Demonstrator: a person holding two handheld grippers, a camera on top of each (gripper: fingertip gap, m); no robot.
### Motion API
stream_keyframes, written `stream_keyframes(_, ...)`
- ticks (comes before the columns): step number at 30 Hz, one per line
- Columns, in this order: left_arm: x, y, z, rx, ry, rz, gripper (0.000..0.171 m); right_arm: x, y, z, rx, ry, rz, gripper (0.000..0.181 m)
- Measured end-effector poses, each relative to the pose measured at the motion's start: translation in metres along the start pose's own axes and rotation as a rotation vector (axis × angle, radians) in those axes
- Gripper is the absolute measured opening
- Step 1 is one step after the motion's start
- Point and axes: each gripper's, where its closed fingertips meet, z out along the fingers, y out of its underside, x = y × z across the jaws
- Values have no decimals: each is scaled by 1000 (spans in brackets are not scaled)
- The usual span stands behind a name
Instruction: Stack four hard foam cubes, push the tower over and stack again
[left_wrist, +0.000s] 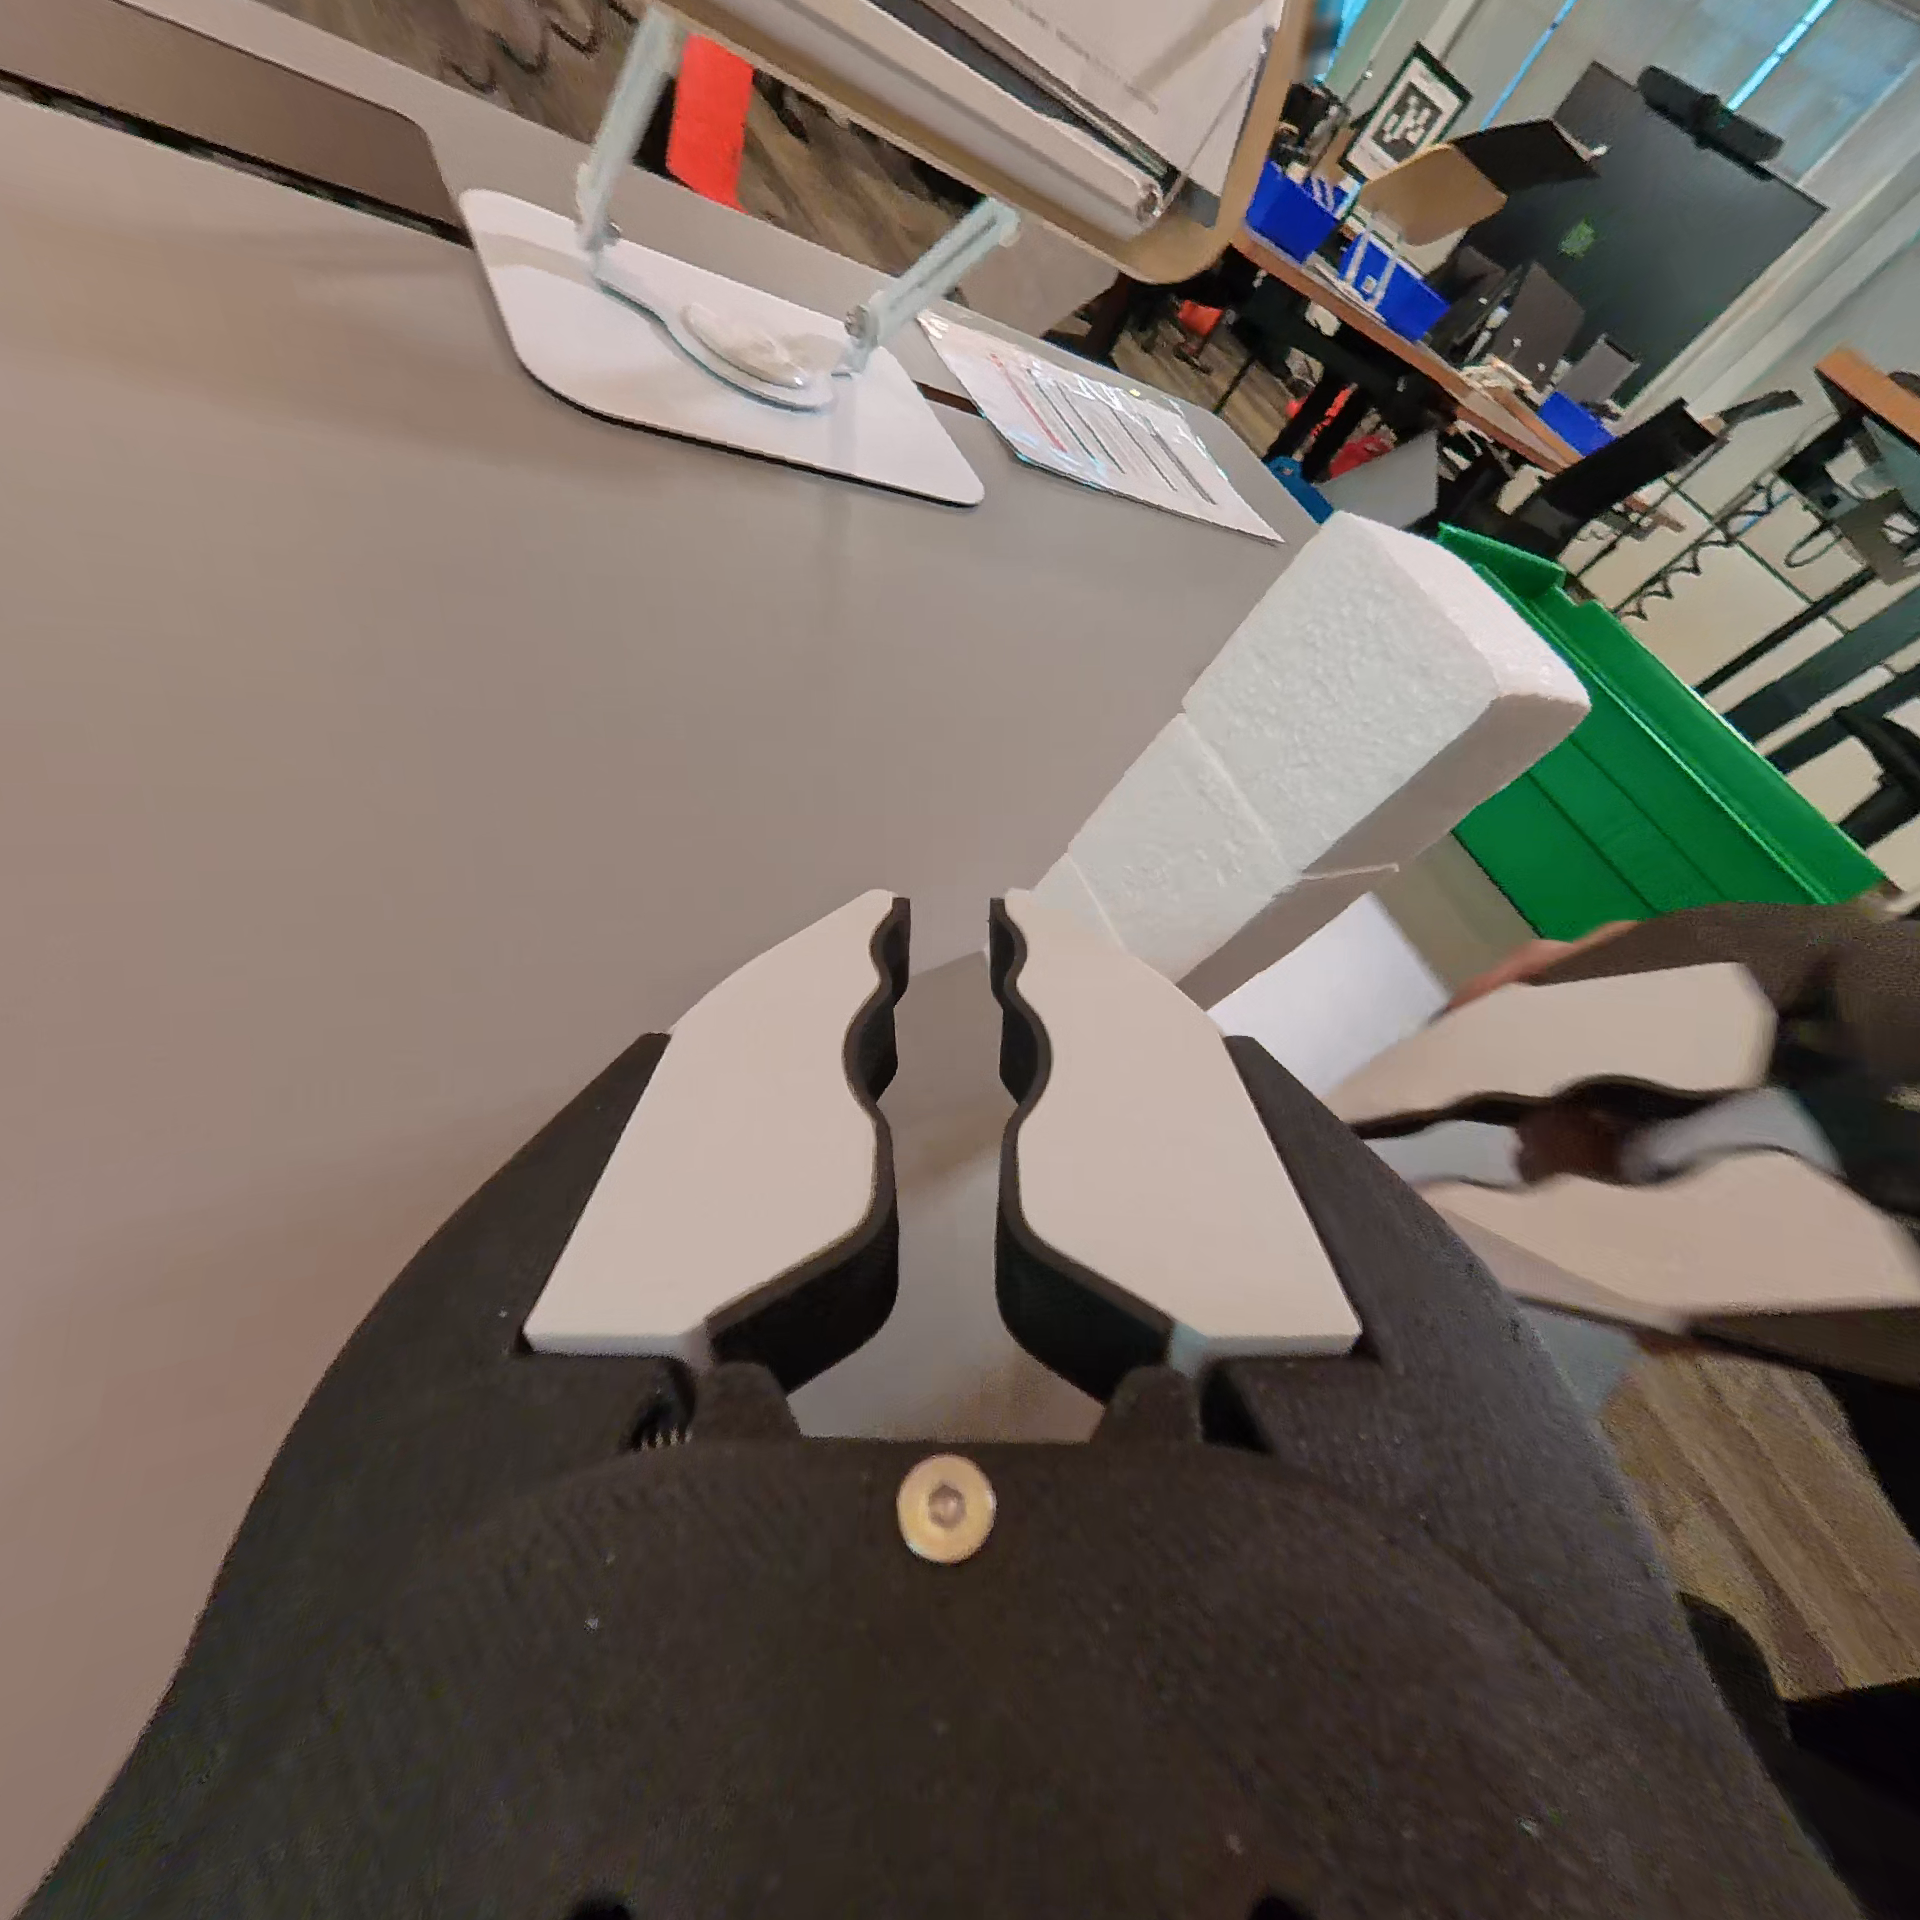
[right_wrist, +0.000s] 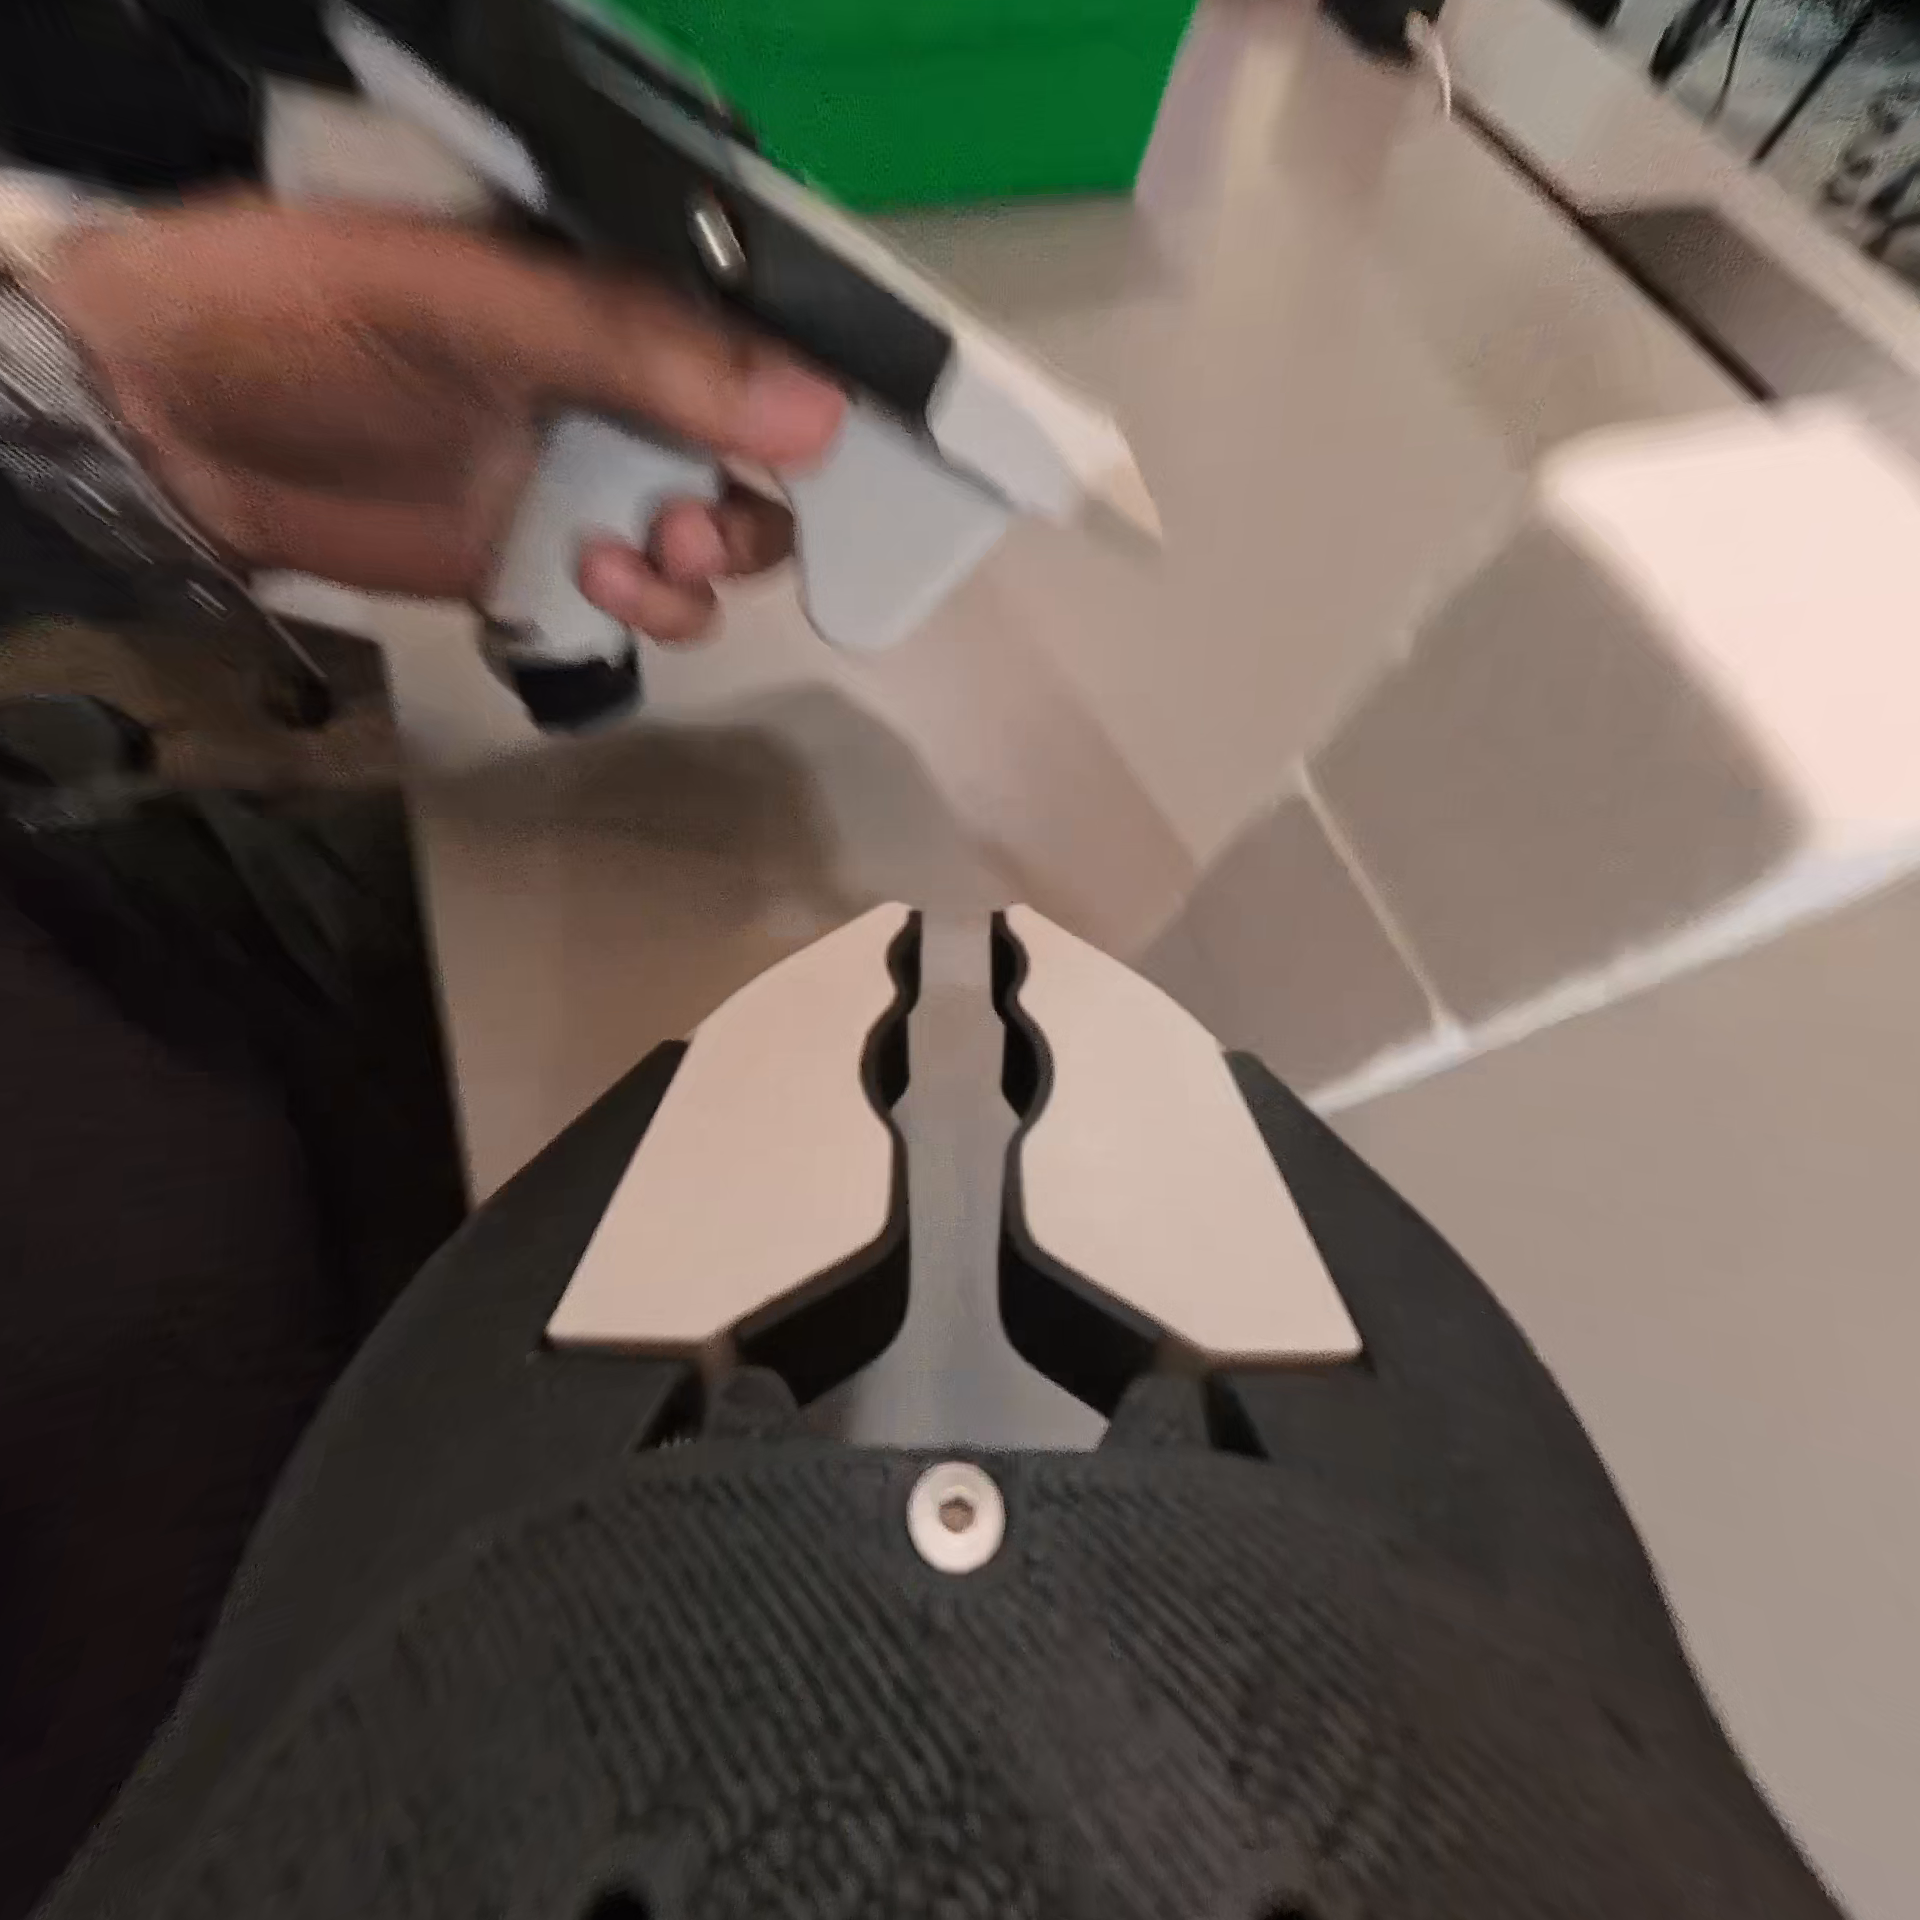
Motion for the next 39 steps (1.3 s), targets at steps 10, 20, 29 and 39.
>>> stream_keyframes(10,-51,-29,-67,226,-199,-109,16,-51,-247,36,331,-179,-114,46)
stream_keyframes(20,-69,-16,-91,309,-253,-326,21,-92,-289,259,-473,-533,-176,71)
stream_keyframes(29,-56,1,-74,210,-138,-444,26,-138,-206,323,-921,-459,-529,81)
stream_keyframes(39,-46,9,-62,158,-104,-439,28,-143,-194,320,-1003,-551,-330,50)
